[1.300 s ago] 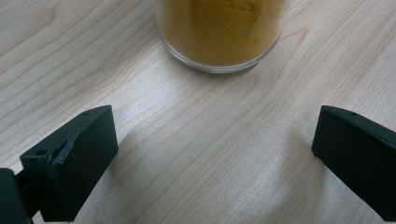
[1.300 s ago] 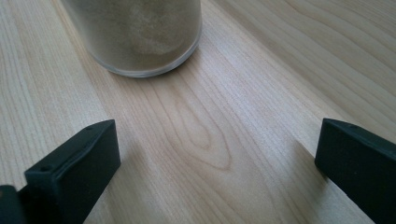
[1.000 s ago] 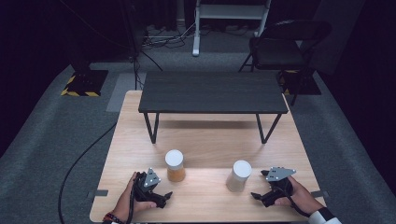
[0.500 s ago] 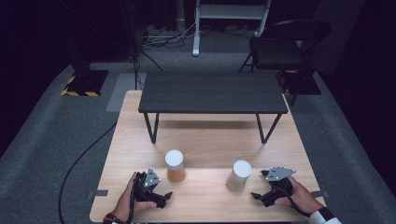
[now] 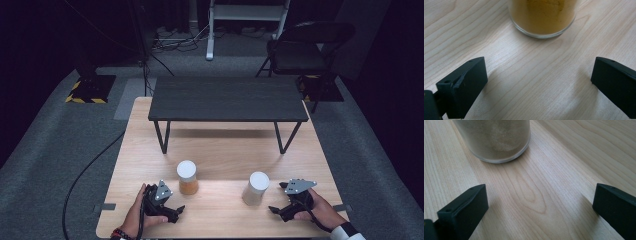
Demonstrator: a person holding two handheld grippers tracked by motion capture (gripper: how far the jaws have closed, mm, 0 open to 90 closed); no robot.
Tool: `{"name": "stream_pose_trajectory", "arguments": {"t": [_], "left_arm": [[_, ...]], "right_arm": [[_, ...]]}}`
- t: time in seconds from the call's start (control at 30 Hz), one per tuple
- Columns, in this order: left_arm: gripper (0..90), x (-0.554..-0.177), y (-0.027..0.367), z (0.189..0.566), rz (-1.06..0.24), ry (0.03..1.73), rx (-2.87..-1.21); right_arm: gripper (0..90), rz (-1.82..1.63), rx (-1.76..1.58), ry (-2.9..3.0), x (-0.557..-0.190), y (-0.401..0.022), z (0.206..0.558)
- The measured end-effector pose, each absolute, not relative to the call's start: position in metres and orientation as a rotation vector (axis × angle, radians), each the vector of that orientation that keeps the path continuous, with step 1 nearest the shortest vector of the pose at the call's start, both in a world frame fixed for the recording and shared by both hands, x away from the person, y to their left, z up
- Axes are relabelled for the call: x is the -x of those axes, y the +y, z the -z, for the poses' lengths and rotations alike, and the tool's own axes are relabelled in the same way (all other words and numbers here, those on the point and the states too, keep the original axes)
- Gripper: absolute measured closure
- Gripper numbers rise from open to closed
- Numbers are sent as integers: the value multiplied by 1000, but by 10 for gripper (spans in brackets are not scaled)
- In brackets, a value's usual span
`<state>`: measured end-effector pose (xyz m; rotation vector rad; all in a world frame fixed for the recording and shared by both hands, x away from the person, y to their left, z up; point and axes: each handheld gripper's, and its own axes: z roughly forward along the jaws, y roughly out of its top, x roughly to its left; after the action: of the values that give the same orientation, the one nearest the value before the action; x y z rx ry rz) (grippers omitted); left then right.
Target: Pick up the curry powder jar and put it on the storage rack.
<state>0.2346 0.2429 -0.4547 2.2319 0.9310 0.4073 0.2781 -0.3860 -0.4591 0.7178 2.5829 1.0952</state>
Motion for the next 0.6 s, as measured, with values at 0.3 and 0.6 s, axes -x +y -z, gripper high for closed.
{"name": "stream_pose_trajectory", "arguments": {"t": [0.3, 0.6], "left_arm": [[19, -228, 241, 452, -439, 955, -2178], [19, -228, 237, 447, -435, 973, -2145]], "right_arm": [[0, -1095, -718, 2583, -278, -386, 459], [0, -1095, -717, 2583, -278, -386, 459]]}}
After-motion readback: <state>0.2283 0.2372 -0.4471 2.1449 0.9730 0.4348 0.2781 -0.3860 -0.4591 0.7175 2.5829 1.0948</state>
